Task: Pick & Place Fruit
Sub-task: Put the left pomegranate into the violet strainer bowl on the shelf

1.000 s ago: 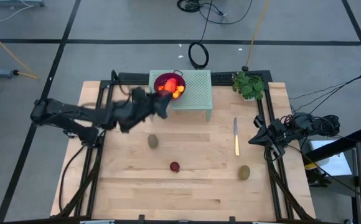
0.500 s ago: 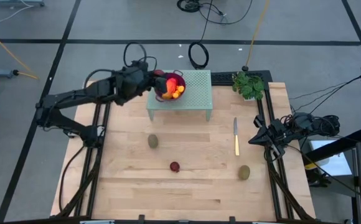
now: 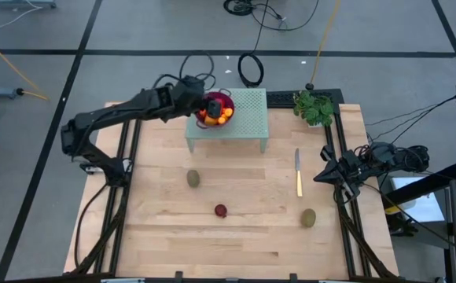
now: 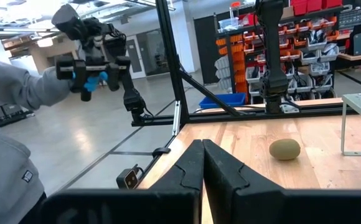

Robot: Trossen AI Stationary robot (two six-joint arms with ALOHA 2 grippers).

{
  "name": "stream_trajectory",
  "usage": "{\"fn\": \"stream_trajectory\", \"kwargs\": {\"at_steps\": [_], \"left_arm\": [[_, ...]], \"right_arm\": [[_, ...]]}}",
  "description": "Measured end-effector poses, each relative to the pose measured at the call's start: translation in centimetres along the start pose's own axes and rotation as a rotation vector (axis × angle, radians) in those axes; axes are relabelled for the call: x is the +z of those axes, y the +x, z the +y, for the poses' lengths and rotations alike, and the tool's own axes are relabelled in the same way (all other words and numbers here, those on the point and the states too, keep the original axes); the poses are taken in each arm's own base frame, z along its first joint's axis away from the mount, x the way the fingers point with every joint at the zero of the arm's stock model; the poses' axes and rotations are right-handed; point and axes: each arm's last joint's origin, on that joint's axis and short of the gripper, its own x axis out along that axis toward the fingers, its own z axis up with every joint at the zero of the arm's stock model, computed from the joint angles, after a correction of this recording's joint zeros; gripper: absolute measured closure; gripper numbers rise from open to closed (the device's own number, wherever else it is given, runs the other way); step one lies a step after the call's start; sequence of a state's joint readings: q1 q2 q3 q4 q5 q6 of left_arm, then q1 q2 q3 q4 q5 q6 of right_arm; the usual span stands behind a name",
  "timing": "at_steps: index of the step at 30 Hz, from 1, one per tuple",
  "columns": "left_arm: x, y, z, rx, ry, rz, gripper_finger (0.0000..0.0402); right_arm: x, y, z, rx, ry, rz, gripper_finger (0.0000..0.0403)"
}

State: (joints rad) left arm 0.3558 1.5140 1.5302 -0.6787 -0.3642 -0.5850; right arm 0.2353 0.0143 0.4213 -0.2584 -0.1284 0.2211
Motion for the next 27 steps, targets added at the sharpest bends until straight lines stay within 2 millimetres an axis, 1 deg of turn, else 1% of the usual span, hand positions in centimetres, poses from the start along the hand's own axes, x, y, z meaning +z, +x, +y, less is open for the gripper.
{"fn": "stream_trajectory", "kwargs": {"at_steps": [3, 6, 11, 16, 21, 27], "left_arm": [[-0.3, 0.7, 0.3, 0.030, 0.013, 0.042, 0.0178], [-0.5, 1.2, 0.5, 0.027, 0.030, 0.068, 0.0183], [-1.2, 2.4, 0.4, 0.052, 0.131, 0.121, 0.0196], [-1.5, 3.8, 0.7, 0.061, 0.234, 0.160, 0.0183], [-1.2, 4.2, 1.3, 0.076, 0.208, 0.164, 0.0169], [-0.9, 4.4, 1.9, 0.044, 0.184, 0.192, 0.0175]], "right_arm": [[0.0, 0.0, 0.0, 0.000, 0.001, 0.000, 0.0403], [0.0, 0.0, 0.0, -0.001, 0.001, 0.000, 0.0403], [0.0, 0.0, 0.0, -0.001, 0.002, -0.001, 0.0403], [0.0, 0.0, 0.0, -0.001, 0.002, 0.000, 0.0403], [0.0, 0.0, 0.0, -0.001, 0.002, -0.001, 0.0403], [0.0, 0.0, 0.0, -0.001, 0.003, -0.001, 0.0403]]}}
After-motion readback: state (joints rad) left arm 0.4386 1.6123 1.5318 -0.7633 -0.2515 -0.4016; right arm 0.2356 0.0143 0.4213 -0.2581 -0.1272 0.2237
